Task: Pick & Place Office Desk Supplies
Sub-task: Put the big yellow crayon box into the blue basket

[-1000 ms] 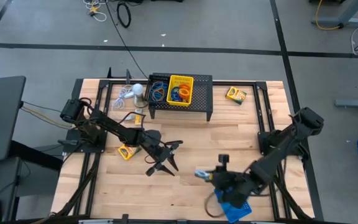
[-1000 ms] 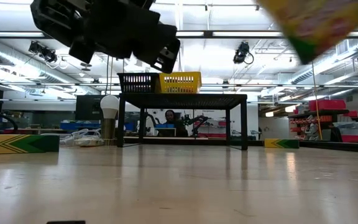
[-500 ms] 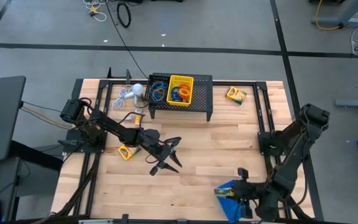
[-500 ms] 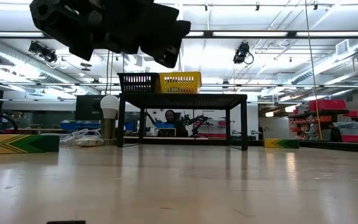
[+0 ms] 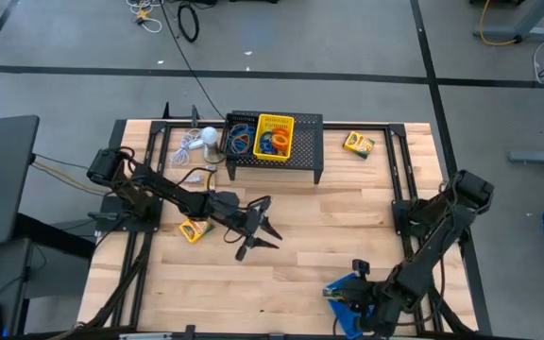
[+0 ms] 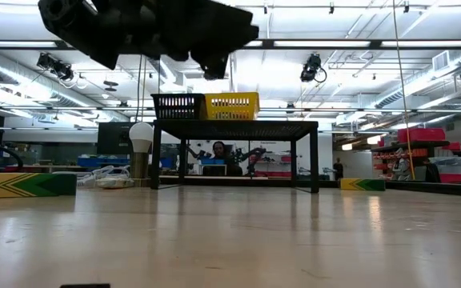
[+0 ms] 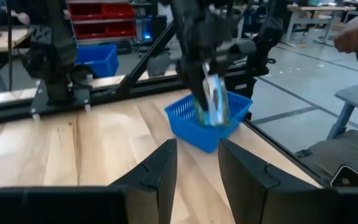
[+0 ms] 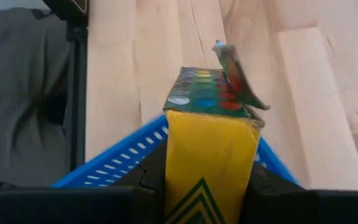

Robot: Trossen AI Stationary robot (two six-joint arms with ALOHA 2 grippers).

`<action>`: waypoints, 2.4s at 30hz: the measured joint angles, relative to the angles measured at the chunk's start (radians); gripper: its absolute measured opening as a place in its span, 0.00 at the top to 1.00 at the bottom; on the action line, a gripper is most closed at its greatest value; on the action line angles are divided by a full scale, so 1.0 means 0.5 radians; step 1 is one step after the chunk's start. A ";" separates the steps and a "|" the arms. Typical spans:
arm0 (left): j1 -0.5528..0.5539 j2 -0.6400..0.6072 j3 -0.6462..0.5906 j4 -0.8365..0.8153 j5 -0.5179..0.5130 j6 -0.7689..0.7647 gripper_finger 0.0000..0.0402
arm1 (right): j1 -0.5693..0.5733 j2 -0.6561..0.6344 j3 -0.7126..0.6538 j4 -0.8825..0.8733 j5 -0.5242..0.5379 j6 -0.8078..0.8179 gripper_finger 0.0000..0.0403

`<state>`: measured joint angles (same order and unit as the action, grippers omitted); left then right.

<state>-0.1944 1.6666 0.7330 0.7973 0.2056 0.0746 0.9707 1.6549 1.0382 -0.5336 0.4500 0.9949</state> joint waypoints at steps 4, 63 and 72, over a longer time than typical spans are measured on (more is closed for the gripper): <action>-0.004 -0.059 0.000 -0.015 0.002 0.038 0.69 | -0.020 0.099 0.000 0.077 0.002 -0.050 0.75; 0.270 -2.476 -0.970 -1.035 -1.141 0.448 0.69 | -1.752 0.233 -0.790 2.568 -1.060 -2.128 0.75; 0.417 -2.731 -1.395 -0.902 -1.143 0.179 0.69 | -1.971 0.231 -0.788 2.649 -1.581 -2.173 0.75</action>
<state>0.0141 0.3011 0.0357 0.3460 -0.3660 0.1642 -0.0148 1.7704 0.6441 0.7907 -0.3406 -0.0916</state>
